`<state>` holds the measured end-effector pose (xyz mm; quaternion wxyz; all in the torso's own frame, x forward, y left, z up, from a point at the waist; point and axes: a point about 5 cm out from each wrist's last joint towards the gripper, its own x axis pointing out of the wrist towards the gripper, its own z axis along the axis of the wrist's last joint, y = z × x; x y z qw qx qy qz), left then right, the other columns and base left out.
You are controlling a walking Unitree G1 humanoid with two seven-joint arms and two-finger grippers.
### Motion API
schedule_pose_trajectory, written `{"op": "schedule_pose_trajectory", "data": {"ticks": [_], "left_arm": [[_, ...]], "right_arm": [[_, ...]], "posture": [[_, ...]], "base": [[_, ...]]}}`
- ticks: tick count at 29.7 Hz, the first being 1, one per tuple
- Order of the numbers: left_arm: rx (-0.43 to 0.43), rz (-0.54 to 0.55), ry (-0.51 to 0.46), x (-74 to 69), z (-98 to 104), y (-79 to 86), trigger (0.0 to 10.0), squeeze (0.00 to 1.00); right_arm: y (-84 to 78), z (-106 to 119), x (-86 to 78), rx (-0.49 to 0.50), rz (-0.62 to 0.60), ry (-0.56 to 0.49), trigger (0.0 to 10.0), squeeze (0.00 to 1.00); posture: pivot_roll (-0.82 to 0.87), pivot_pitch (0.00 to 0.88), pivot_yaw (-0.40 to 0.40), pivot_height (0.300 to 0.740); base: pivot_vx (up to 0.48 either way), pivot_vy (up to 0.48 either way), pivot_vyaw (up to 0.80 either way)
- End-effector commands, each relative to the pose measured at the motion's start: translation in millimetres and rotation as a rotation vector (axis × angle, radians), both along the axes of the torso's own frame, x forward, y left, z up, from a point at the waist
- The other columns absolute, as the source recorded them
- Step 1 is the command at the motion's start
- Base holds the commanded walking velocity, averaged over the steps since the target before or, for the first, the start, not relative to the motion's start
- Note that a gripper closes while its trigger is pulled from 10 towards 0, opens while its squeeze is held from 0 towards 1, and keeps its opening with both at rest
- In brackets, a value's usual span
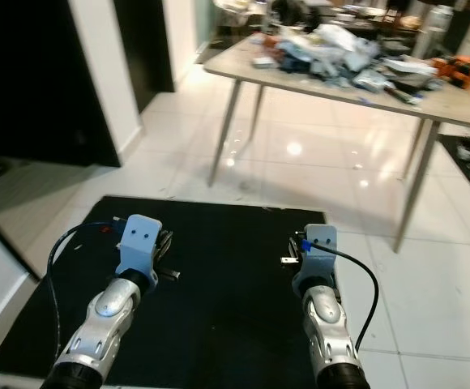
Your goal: Picking trash to rubbish bin
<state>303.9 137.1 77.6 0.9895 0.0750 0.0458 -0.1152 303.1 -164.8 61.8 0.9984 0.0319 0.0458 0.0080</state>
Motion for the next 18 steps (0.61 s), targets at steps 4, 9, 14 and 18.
{"op": "schedule_pose_trajectory", "data": {"ticks": [4,9,14,18], "left_arm": [[-0.018,-0.02,0.023,-3.4,-4.9,-3.1,10.0,0.0],[-0.01,-0.019,0.026,-2.9,-5.3,-3.3,10.0,0.0],[-0.028,-0.021,0.02,-2.3,-3.9,-3.7,10.0,0.0],[-0.016,-0.018,0.025,-2.5,-4.6,-3.7,10.0,0.0]], "right_arm": [[-0.8,-1.7,-1.9,0.002,-0.009,0.01,10.0,0.0],[-1.3,-1.5,-2.1,0.001,-0.011,0.009,10.0,0.0],[-1.5,-1.5,-2.2,0.001,-0.003,0.002,10.0,0.0],[2.2,-3.0,-3.5,-0.015,0.027,0.01,10.0,0.0]], "posture": [[-0.03,0.035,0.011,0.74],[-0.03,0.035,0.012,0.74],[-0.03,0.036,0.013,0.74],[-0.03,0.036,0.012,0.74]], "base": [[0.0,0.0,-0.8],[0.0,0.0,-0.8],[0.0,0.0,-0.8],[0.0,0.0,-0.2]]}}
